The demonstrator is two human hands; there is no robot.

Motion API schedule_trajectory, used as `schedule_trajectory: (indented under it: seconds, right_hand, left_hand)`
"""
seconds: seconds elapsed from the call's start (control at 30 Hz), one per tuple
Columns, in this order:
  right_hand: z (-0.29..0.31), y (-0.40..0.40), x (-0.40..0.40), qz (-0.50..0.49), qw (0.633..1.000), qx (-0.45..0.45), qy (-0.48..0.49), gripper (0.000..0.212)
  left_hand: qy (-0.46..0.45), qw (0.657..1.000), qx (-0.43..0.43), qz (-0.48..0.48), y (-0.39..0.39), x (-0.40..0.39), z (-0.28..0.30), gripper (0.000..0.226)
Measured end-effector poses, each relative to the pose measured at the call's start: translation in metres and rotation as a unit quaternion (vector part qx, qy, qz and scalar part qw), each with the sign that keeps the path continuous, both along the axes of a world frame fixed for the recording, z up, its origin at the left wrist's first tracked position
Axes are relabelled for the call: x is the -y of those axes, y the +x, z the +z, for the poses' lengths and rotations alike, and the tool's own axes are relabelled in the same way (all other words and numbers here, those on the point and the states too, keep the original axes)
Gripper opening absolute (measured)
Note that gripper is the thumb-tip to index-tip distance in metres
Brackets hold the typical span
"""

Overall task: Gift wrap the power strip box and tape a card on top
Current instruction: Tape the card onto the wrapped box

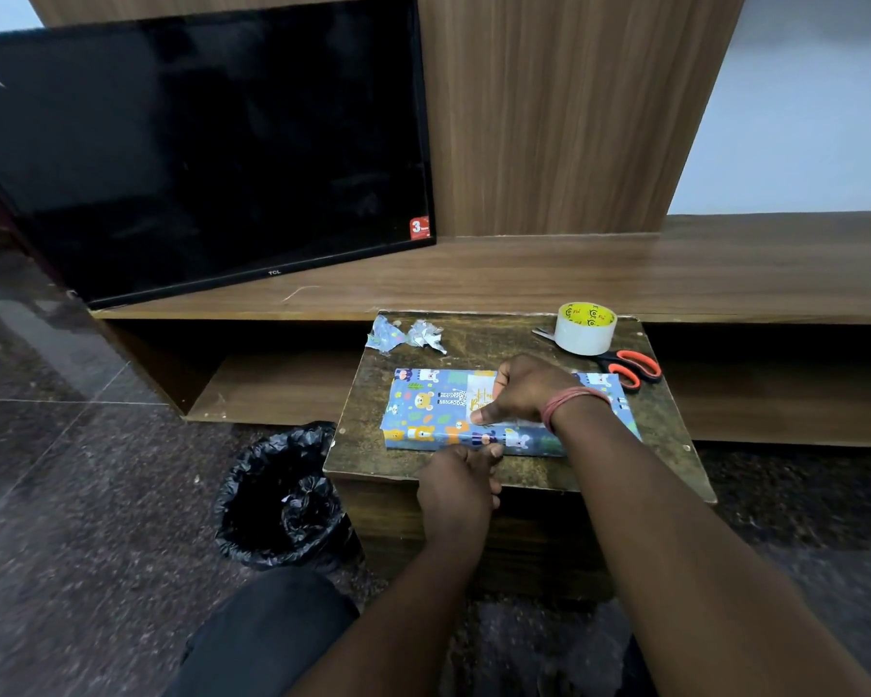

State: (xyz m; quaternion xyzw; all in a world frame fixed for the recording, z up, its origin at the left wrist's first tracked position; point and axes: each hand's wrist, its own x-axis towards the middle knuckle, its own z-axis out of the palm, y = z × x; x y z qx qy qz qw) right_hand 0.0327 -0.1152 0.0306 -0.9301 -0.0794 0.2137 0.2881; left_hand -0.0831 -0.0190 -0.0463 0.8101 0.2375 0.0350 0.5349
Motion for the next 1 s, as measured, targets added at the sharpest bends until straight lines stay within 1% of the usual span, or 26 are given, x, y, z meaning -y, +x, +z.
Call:
schedule_trajectory:
  seconds: [0.07, 0.2, 0.33, 0.53, 0.67, 0.73, 0.8, 0.9, 1.0]
  right_hand:
    - [-0.003, -0.002, 0.003, 0.0, 1.0, 0.008, 0.014, 0.041]
    - [-0.004, -0.007, 0.015, 0.004, 0.998, 0.037, 0.054, 0.032]
    - [-0.007, -0.006, 0.016, -0.011, 0.997, 0.05, 0.065, 0.026]
    - [-0.011, -0.005, 0.013, -0.054, 0.993, 0.05, 0.088, 0.012]
    - [-0.011, -0.005, 0.012, -0.058, 0.993, 0.052, 0.092, 0.007]
    - [-0.013, -0.005, 0.014, -0.08, 0.988, 0.063, 0.115, 0.012]
    - [-0.012, -0.005, 0.019, -0.111, 0.981, 0.068, 0.145, 0.011]
    - [-0.009, -0.003, 0.026, -0.13, 0.976, 0.081, 0.157, 0.003]
    - [-0.009, 0.001, 0.031, -0.14, 0.974, 0.088, 0.152, 0.002]
  left_hand:
    - [-0.02, 1.0, -0.009, -0.009, 0.001, -0.001, 0.0, 0.035]
    - [-0.063, 0.998, -0.024, -0.007, 0.005, -0.005, 0.002, 0.042]
    - [-0.046, 0.999, -0.029, 0.003, 0.005, -0.004, 0.002, 0.035]
    - [-0.035, 0.998, -0.042, -0.012, 0.006, -0.005, 0.005, 0.033]
    - [-0.041, 0.993, -0.091, -0.058, 0.014, -0.008, 0.013, 0.039]
    - [-0.067, 0.988, -0.116, -0.078, 0.022, -0.01, 0.025, 0.037]
    - [-0.064, 0.984, -0.126, -0.105, 0.033, -0.014, 0.041, 0.034]
    - [-0.038, 0.986, -0.112, -0.117, 0.046, -0.024, 0.064, 0.035]
    - [-0.098, 0.989, -0.062, -0.093, 0.056, -0.03, 0.073, 0.028]
